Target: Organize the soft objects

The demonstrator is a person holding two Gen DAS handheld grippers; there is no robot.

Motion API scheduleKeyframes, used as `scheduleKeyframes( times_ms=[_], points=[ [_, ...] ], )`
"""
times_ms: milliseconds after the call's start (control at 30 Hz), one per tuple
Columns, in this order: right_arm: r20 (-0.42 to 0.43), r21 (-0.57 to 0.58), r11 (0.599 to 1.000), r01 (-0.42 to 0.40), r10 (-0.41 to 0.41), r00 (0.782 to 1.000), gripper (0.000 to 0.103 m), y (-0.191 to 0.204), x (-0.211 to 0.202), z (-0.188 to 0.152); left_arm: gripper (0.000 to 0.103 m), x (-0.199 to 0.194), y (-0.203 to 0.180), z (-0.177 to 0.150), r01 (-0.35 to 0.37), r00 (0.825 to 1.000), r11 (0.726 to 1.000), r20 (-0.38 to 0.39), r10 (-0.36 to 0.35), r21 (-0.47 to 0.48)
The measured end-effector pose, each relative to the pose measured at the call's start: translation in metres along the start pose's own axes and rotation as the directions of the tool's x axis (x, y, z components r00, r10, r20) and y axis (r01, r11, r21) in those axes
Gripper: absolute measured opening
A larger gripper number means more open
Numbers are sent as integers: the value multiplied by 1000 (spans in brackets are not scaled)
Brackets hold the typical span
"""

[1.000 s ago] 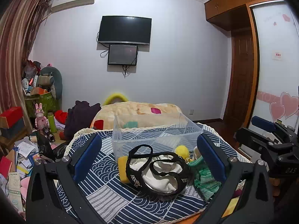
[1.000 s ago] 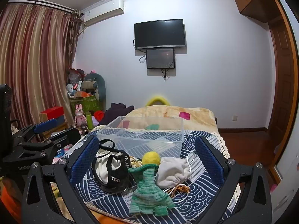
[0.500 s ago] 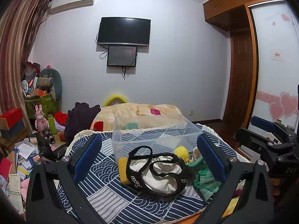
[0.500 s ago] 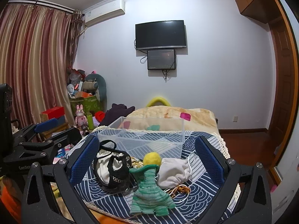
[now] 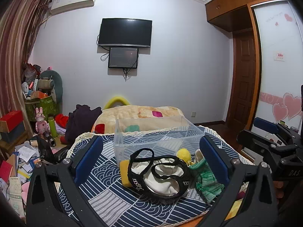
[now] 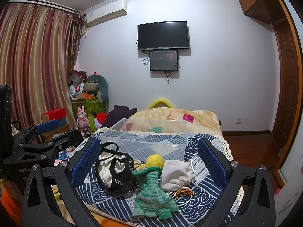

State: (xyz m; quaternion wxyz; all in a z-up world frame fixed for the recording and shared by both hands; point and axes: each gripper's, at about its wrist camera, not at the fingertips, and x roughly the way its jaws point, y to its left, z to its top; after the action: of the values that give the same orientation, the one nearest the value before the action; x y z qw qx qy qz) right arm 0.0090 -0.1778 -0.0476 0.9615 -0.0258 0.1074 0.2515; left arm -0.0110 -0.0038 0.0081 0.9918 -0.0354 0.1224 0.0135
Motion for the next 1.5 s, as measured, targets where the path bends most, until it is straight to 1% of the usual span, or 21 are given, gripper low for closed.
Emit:
scheduleKeyframes(
  times_ms=[300, 467, 533, 567, 600, 633, 667, 700, 767, 867, 900, 967, 1067, 1133, 1267, 1333, 1367, 1433, 1467, 1500],
  points=[
    [-2, 1, 1000, 1, 0, 1000, 102, 0, 0, 0, 103, 1, 0, 0, 3, 1000, 1000, -9, -3, 1],
    [1, 7, 1000, 5, -5, 1000, 102, -2, 1, -2, 103, 12, 5, -4, 32, 998, 999, -57, -32, -9],
    [-6, 9, 1000, 7, -7, 1000, 102, -5, 3, -5, 102, 16, 7, -8, 43, 996, 999, -76, -45, -18],
    [-12, 10, 1000, 5, -5, 1000, 99, -6, 4, -7, 96, 18, 7, -11, 47, 995, 999, -85, -49, -22],
    [-24, 12, 1000, 4, -4, 1000, 96, -7, 6, -9, 85, 21, 7, -13, 53, 994, 998, -96, -55, -22],
    [-38, 15, 1000, 3, -3, 999, 89, -10, 9, -12, 82, 25, 7, -16, 59, 991, 998, -116, -61, -20],
    [-52, 19, 1000, 2, -1, 999, 85, -11, 12, -14, 80, 29, 7, -18, 66, 988, 998, -136, -68, -21],
    [-69, 25, 1000, -2, 3, 998, 83, -14, 16, -17, 77, 33, 7, -21, 74, 986, 997, -150, -77, -27],
    [-104, 39, 999, -8, 12, 995, 71, -18, 24, -22, 74, 38, 7, -27, 94, 981, 995, -168, -100, -42],
    [-139, 47, 999, -23, 30, 990, 62, -21, 30, -29, 72, 48, 5, -35, 132, 968, 989, -204, -144, -71],
    [-146, 48, 998, -27, 34, 989, 61, -21, 30, -31, 69, 52, 3, -38, 142, 964, 987, -218, -155, -75],
    [-170, 48, 998, -38, 46, 984, 57, -21, 34, -36, 67, 60, 0, -44, 158, 952, 984, -251, -173, -78],
    [-207, 43, 998, -49, 57, 977, 51, -20, 41, -45, 67, 70, -5, -52, 172, 938, 982, -292, -189, -83],
    [-239, 48, 997, -59, 68, 969, 48, -19, 46, -52, 67, 74, -8, -57, 180, 929, 981, -313, -196, -79],
    [-296, 59, 995, -79, 93, 951, 45, -20, 53, -67, 67, 80, -14, -66, 196, 916, 978, -342, -209, -75],
    [-314, 53, 995, -81, 94, 945, 45, -17, 55, -72, 67, 85, -19, -73, 202, 906, 977, -366, -213, -68],
    [-319, 46, 996, -81, 91, 943, 45, -16, 56, -73, 67, 85, -21, -75, 198, 904, 978, -375, -206, -58],
    [-325, 32, 996, -79, 85, 942, 45, -14, 58, -74, 67, 88, -27, -79, 176, 908, 984, -385, -169, -17],
    [-328, 26, 997, -76, 80, 941, 41, -14, 59, -75, 65, 89, -29, -81, 165, 911, 986, -384, -152, 1],
    [-335, 21, 997, -74, 77, 939, 38, -14, 60, -76, 58, 88, -31, -82, 159, 913, 987, -383, -142, 11]
  ],
)
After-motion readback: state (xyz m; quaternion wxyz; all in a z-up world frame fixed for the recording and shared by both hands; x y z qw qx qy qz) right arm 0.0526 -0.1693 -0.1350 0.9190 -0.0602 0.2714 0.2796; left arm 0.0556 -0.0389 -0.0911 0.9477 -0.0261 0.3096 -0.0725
